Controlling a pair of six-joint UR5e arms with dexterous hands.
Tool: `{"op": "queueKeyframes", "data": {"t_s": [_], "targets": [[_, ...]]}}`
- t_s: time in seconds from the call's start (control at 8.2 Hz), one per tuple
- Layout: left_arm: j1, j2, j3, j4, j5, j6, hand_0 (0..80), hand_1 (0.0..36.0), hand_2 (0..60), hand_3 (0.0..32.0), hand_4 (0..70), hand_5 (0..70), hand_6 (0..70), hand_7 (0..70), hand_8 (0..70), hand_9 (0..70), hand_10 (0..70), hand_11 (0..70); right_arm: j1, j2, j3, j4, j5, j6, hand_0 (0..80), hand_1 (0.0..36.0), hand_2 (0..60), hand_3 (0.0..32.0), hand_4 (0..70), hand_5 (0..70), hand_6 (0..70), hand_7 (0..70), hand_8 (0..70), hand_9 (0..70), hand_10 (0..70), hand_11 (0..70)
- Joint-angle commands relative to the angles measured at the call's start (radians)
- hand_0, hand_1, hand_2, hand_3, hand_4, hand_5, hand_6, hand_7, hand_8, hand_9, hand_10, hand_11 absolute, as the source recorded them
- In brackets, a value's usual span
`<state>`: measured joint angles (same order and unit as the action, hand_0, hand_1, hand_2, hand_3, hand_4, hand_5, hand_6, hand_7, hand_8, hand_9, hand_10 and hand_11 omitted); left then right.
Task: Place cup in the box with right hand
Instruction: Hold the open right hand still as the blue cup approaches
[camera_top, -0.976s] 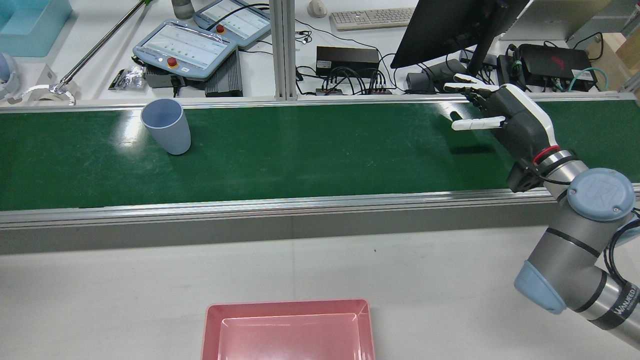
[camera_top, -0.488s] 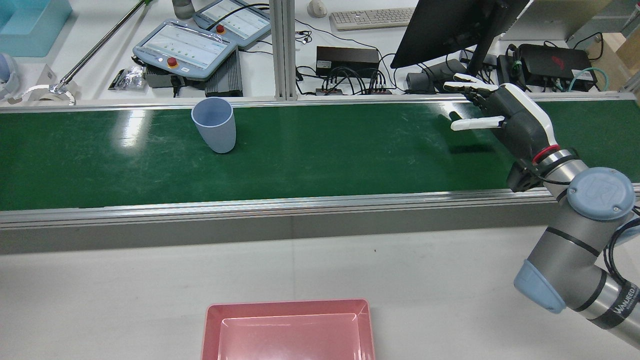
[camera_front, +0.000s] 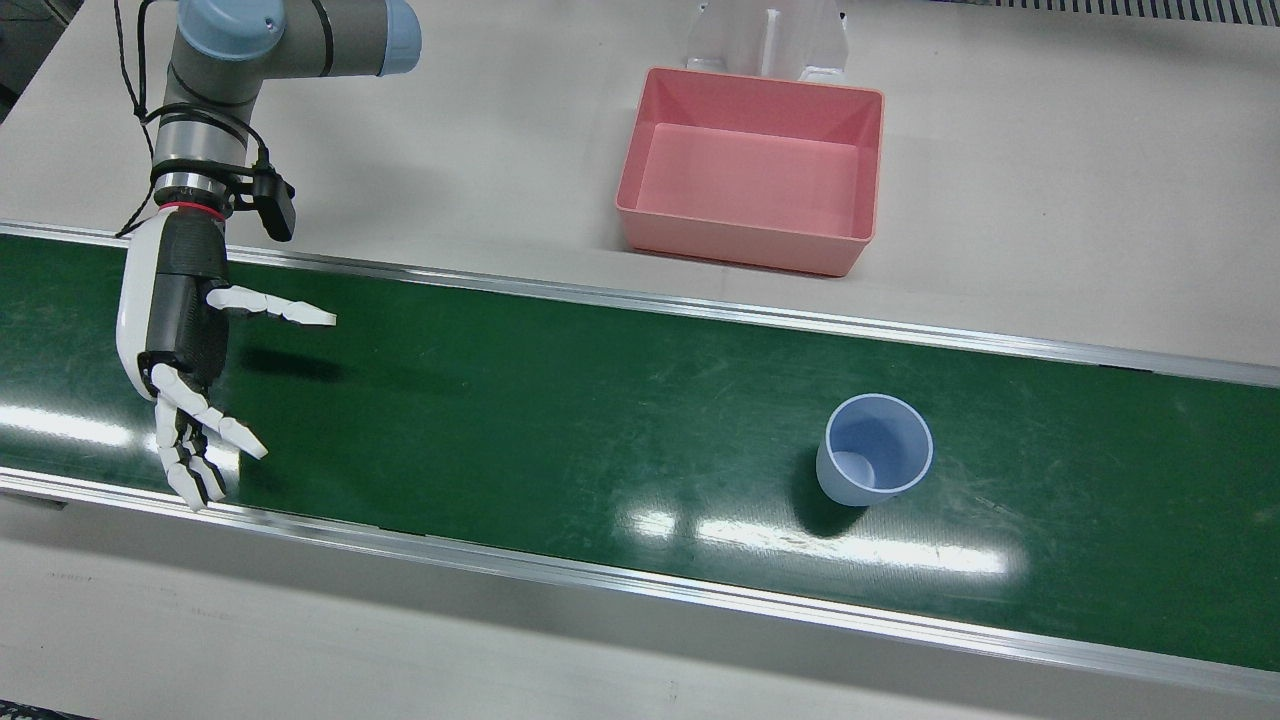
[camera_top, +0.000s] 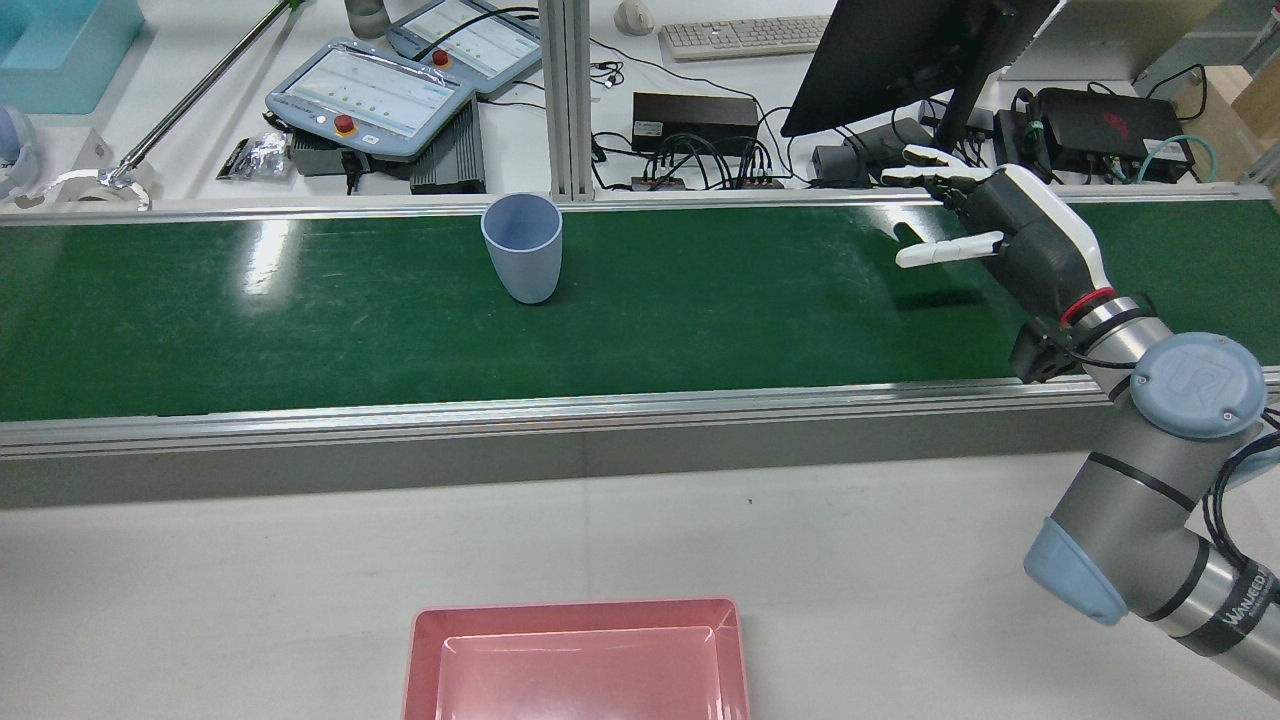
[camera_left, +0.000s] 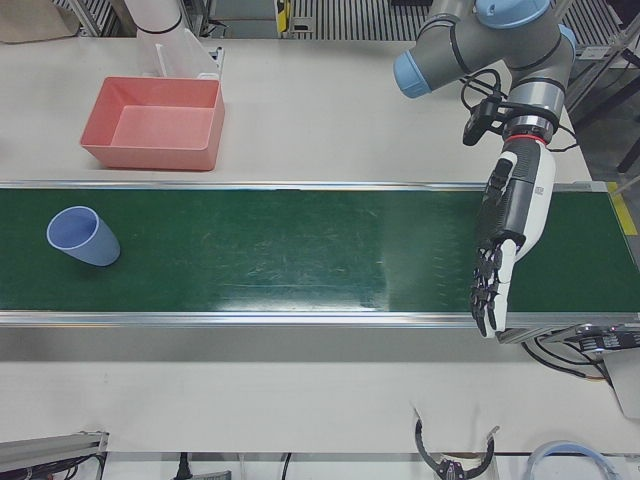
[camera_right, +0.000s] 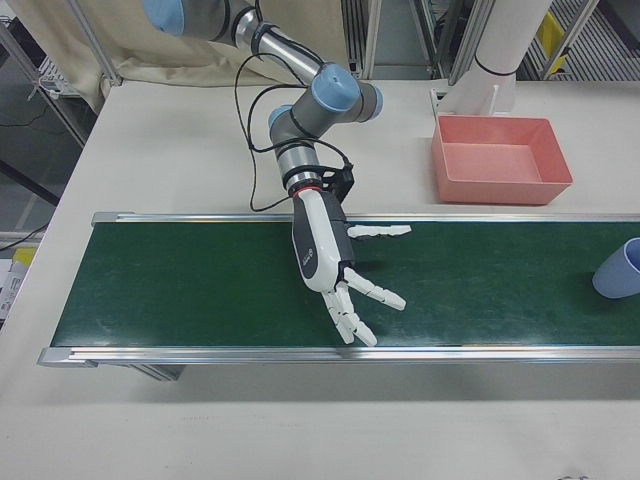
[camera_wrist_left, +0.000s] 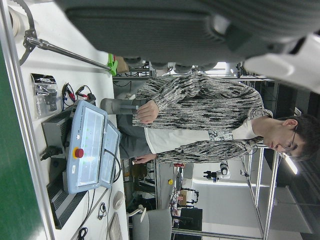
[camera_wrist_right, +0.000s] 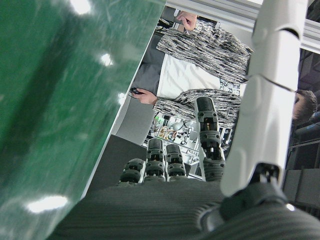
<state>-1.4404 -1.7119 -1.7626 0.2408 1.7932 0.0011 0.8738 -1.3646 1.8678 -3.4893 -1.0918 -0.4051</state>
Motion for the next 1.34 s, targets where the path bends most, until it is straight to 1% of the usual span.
{"op": "queueKeyframes", "data": {"t_s": [0.0,0.12,0.24,0.37,0.61,0.73,0.85,0.98,1.1,1.22], "targets": [[0.0,0.0,0.0,0.0,0.0,0.0,0.0,0.0,0.0,0.0,0.0,0.0,0.0,0.0,0.0,0.0,0.0,0.0,0.001,-0.001,-0.009,0.059,0.001,-0.007,55.6,16.3,3.0,0.0,19.8,7.0,6.0,18.5,10.2,18.2,5.4,9.8],[0.0,0.0,0.0,0.0,0.0,0.0,0.0,0.0,0.0,0.0,0.0,0.0,0.0,0.0,0.0,0.0,0.0,0.0,-0.007,0.002,-0.027,0.076,0.001,-0.008,52.6,19.4,15.4,0.0,12.4,7.0,5.9,17.8,10.1,18.0,6.0,10.7],[0.0,0.0,0.0,0.0,0.0,0.0,0.0,0.0,0.0,0.0,0.0,0.0,0.0,0.0,0.0,0.0,0.0,0.0,-0.016,0.001,-0.029,0.076,0.001,-0.009,51.4,19.5,18.7,0.0,11.8,6.7,6.0,18.3,9.9,17.9,6.3,11.0],[0.0,0.0,0.0,0.0,0.0,0.0,0.0,0.0,0.0,0.0,0.0,0.0,0.0,0.0,0.0,0.0,0.0,0.0,-0.016,0.001,-0.029,0.076,0.001,-0.009,52.4,16.3,9.6,0.0,16.5,6.6,6.0,18.7,9.8,17.9,6.5,11.2],[0.0,0.0,0.0,0.0,0.0,0.0,0.0,0.0,0.0,0.0,0.0,0.0,0.0,0.0,0.0,0.0,0.0,0.0,-0.022,0.001,-0.027,0.076,0.001,-0.023,55.0,16.0,3.1,0.0,19.5,6.9,6.1,19.1,10.0,18.1,6.2,10.9],[0.0,0.0,0.0,0.0,0.0,0.0,0.0,0.0,0.0,0.0,0.0,0.0,0.0,0.0,0.0,0.0,0.0,0.0,-0.035,0.001,-0.027,0.075,0.001,-0.029,55.8,15.2,0.0,0.0,21.7,7.0,6.2,19.5,10.1,18.3,6.2,10.8],[0.0,0.0,0.0,0.0,0.0,0.0,0.0,0.0,0.0,0.0,0.0,0.0,0.0,0.0,0.0,0.0,0.0,0.0,-0.036,-0.001,-0.029,0.076,0.001,-0.027,54.6,17.0,6.2,0.0,19.6,6.9,6.2,19.5,10.2,18.3,6.1,10.7],[0.0,0.0,0.0,0.0,0.0,0.0,0.0,0.0,0.0,0.0,0.0,0.0,0.0,0.0,0.0,0.0,0.0,0.0,-0.036,-0.002,-0.029,0.076,0.001,-0.027,54.4,16.9,6.4,0.0,19.3,6.9,6.2,19.4,10.1,18.3,5.8,10.4],[0.0,0.0,0.0,0.0,0.0,0.0,0.0,0.0,0.0,0.0,0.0,0.0,0.0,0.0,0.0,0.0,0.0,0.0,-0.036,-0.002,-0.029,0.075,0.001,-0.029,55.8,15.2,0.0,0.0,20.6,7.0,6.1,19.2,10.1,18.2,5.8,10.3],[0.0,0.0,0.0,0.0,0.0,0.0,0.0,0.0,0.0,0.0,0.0,0.0,0.0,0.0,0.0,0.0,0.0,0.0,-0.036,-0.001,-0.029,0.076,0.001,-0.037,55.8,15.4,0.0,0.0,21.1,7.0,6.1,19.2,10.1,18.2,5.8,10.3]]}}
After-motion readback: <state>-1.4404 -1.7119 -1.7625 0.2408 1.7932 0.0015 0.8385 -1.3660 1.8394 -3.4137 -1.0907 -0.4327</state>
